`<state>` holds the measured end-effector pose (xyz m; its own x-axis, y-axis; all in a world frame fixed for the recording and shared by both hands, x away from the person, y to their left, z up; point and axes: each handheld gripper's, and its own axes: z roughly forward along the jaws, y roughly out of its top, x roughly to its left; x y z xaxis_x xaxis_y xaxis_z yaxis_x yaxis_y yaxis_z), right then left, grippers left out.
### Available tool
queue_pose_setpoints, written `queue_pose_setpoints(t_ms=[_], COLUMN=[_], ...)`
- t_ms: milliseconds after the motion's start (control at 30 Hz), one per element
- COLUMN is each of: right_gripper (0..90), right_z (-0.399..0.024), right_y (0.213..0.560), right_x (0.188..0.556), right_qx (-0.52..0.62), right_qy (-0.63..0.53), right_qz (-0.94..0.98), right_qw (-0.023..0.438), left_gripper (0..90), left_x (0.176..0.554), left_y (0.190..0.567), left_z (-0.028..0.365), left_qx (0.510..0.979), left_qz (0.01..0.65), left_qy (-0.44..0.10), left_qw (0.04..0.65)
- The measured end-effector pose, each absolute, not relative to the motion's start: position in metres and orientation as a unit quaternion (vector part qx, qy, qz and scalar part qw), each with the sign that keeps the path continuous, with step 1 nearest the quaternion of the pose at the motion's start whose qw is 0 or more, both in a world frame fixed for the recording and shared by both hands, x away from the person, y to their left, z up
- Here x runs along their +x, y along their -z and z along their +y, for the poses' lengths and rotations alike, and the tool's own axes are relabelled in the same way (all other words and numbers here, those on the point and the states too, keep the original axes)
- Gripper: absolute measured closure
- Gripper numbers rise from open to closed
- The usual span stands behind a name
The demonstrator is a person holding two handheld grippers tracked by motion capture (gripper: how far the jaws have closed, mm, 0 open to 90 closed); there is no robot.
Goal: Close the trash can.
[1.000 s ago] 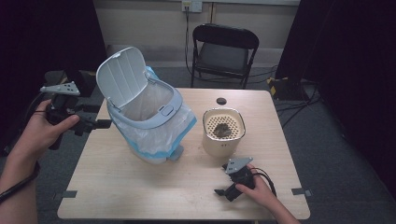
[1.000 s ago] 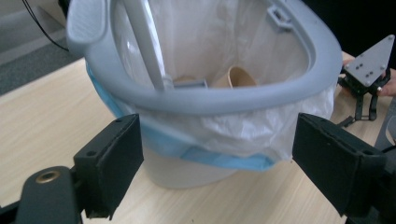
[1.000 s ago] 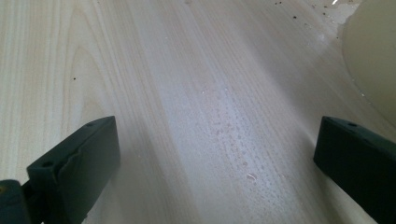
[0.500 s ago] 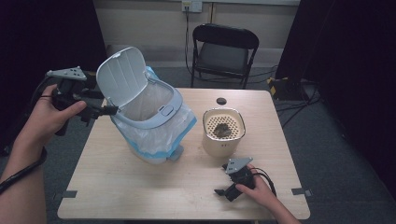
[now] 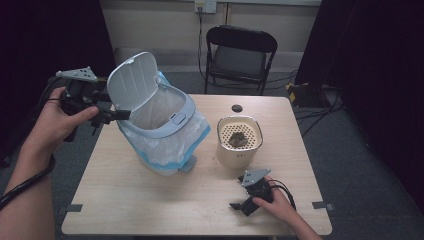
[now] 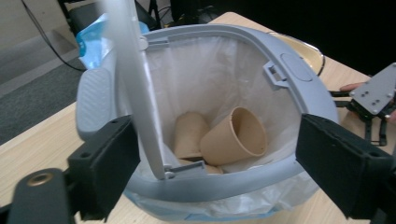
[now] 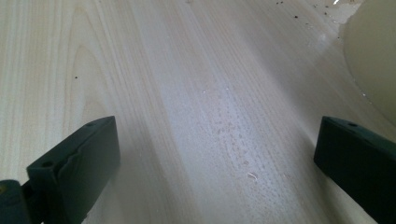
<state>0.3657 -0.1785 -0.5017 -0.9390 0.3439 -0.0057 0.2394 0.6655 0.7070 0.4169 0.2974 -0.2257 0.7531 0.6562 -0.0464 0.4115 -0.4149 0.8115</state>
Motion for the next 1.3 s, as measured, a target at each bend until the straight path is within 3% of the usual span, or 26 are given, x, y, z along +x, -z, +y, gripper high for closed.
queue_pose_setpoints(t_ms=[533,1000,1300], right_gripper=[0.0,0.0,0.0], right_z=[-0.179,-0.179,-0.179], right_y=[0.502,0.502,0.502], right_x=[0.365,0.365,0.365], right_qx=[0.161,0.161,0.161], right_qy=[-0.376,-0.375,-0.376], right_qz=[0.910,0.910,0.910], right_qw=[0.068,0.068,0.068], left_gripper=[16.7,42.5,51.2], left_x=[0.405,0.403,0.405], left_y=[0.217,0.218,0.219], left_z=[0.278,0.269,0.263], left_qx=[0.847,0.852,0.857], left_qz=[0.303,0.297,0.286], left_qy=[-0.134,-0.113,-0.095], left_qw=[0.416,0.417,0.419])
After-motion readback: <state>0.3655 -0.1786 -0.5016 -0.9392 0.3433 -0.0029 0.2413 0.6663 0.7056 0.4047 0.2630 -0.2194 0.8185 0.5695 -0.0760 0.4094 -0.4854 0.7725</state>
